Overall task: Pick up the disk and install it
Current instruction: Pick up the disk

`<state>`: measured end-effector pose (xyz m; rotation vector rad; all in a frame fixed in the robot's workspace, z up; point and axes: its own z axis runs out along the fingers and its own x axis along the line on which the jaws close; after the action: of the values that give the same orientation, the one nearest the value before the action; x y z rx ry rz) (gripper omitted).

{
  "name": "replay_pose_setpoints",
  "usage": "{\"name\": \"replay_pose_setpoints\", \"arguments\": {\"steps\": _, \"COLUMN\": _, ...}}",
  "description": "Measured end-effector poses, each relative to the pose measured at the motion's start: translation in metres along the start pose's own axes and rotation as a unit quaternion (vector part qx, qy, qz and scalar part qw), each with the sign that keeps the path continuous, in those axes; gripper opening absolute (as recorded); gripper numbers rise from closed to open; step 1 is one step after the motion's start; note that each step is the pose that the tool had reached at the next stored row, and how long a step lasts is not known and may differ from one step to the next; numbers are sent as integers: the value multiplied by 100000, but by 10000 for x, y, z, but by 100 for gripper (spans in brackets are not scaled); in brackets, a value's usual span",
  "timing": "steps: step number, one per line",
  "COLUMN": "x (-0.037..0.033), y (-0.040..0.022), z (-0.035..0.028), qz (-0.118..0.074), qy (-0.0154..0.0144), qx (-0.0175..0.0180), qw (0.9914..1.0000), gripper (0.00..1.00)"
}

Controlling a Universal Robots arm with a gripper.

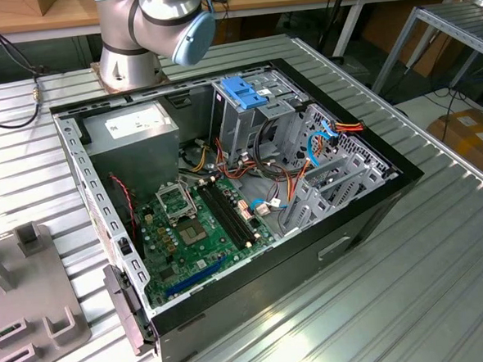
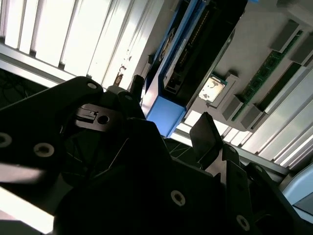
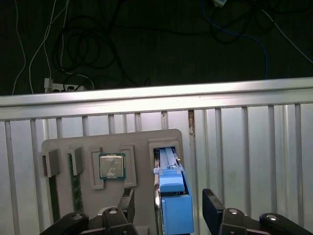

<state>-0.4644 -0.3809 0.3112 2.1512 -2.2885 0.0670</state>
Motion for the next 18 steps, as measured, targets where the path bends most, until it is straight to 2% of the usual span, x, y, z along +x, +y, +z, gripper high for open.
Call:
{"name": "replay_pose_setpoints", "arguments": {"steps": 7, "x": -32, "y": -3, "z": 15, "qz": -236, "qy": -31, "qx": 13, "qw": 100000, "gripper": 66}}
{"name": "replay_pose_setpoints", "arguments": {"steps": 9, "x": -35, "y": -2, "z": 34, "qz": -236, "qy": -27, "qx": 5, "qw": 100000, "gripper": 66}}
{"name": "replay_pose_setpoints", "arguments": {"steps": 18, "x": -37, "y": -2, "z": 40, "qz": -235, "qy": -29, "qx": 10, "qw": 100000, "gripper": 66}}
